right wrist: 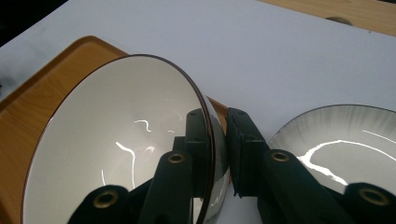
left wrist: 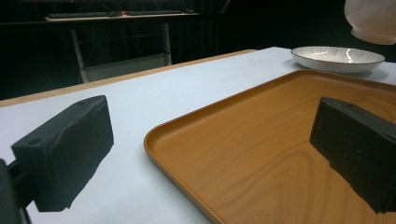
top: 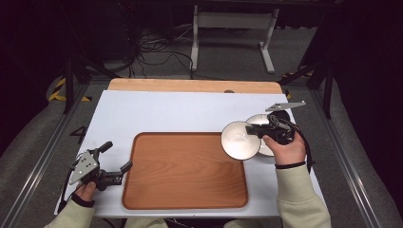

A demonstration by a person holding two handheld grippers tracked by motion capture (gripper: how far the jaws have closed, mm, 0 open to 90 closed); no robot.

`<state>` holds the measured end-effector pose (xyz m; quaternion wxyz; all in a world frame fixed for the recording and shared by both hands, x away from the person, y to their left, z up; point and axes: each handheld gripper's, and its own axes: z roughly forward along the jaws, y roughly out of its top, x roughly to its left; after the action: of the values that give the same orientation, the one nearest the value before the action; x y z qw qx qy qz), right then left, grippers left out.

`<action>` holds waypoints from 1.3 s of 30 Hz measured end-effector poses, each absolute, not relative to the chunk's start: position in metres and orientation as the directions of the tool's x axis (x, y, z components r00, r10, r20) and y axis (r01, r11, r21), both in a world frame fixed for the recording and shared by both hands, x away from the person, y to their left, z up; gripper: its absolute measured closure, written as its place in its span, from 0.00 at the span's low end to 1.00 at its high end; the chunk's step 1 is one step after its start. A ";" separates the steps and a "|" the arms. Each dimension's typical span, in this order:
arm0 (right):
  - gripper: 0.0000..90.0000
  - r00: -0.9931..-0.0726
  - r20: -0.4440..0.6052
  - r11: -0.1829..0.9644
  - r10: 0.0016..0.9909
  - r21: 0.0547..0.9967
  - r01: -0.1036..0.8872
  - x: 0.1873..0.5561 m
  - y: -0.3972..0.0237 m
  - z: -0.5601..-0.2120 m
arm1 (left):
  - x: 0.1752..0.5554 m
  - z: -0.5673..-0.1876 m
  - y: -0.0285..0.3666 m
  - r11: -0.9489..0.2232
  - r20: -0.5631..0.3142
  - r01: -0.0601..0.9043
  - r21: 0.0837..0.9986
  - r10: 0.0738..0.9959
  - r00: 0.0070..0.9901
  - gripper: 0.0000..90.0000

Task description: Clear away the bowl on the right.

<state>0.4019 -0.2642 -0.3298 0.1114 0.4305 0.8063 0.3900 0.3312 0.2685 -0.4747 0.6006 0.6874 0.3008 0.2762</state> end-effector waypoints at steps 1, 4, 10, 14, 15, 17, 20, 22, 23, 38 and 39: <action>0.89 -0.611 0.158 0.331 0.776 0.723 0.606 0.402 -0.261 -0.330 | 0.331 -0.475 0.268 -0.097 0.018 0.081 0.992 0.745 0.666 0.00; 0.89 -0.634 0.165 0.345 0.756 0.722 0.600 0.401 -0.251 -0.330 | 0.331 -0.475 0.268 -0.097 0.018 0.082 0.992 0.745 0.666 0.00; 0.89 -0.669 0.174 0.370 0.723 0.720 0.587 0.401 -0.233 -0.331 | 0.331 -0.475 0.268 -0.098 0.019 0.081 0.992 0.745 0.667 0.00; 0.88 -0.688 0.177 0.389 0.704 0.715 0.581 0.401 -0.222 -0.332 | 0.331 -0.475 0.268 -0.097 0.019 0.081 0.992 0.745 0.667 0.00; 0.88 -0.692 0.177 0.393 0.700 0.714 0.580 0.401 -0.220 -0.333 | 0.331 -0.475 0.268 -0.098 0.019 0.081 0.992 0.745 0.667 0.00; 0.88 -0.699 0.178 0.399 0.693 0.713 0.577 0.402 -0.215 -0.333 | 0.331 -0.475 0.268 -0.098 0.019 0.081 0.992 0.745 0.667 0.00; 0.88 -0.709 0.180 0.409 0.682 0.709 0.574 0.402 -0.208 -0.334 | 0.331 -0.475 0.268 -0.097 0.018 0.082 0.992 0.745 0.667 0.00; 0.88 -0.713 0.181 0.413 0.677 0.709 0.572 0.402 -0.205 -0.335 | 0.331 -0.475 0.268 -0.097 0.018 0.082 0.992 0.745 0.667 0.00; 0.88 -0.721 0.186 0.419 0.668 0.706 0.571 0.403 -0.199 -0.335 | 0.331 -0.475 0.268 -0.095 0.017 0.080 0.992 0.746 0.666 0.00; 0.88 -0.758 0.193 0.459 0.623 0.695 0.553 0.407 -0.170 -0.340 | 0.331 -0.475 0.268 -0.095 0.018 0.080 0.992 0.746 0.666 0.00; 0.88 -0.762 0.192 0.463 0.618 0.695 0.550 0.408 -0.167 -0.341 | 0.331 -0.475 0.268 -0.095 0.018 0.080 0.992 0.746 0.666 0.00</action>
<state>0.4077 -0.1675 -0.3407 0.0437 0.3421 0.8542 0.3891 0.3313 0.2684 -0.4749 0.6016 0.6863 0.3009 0.2767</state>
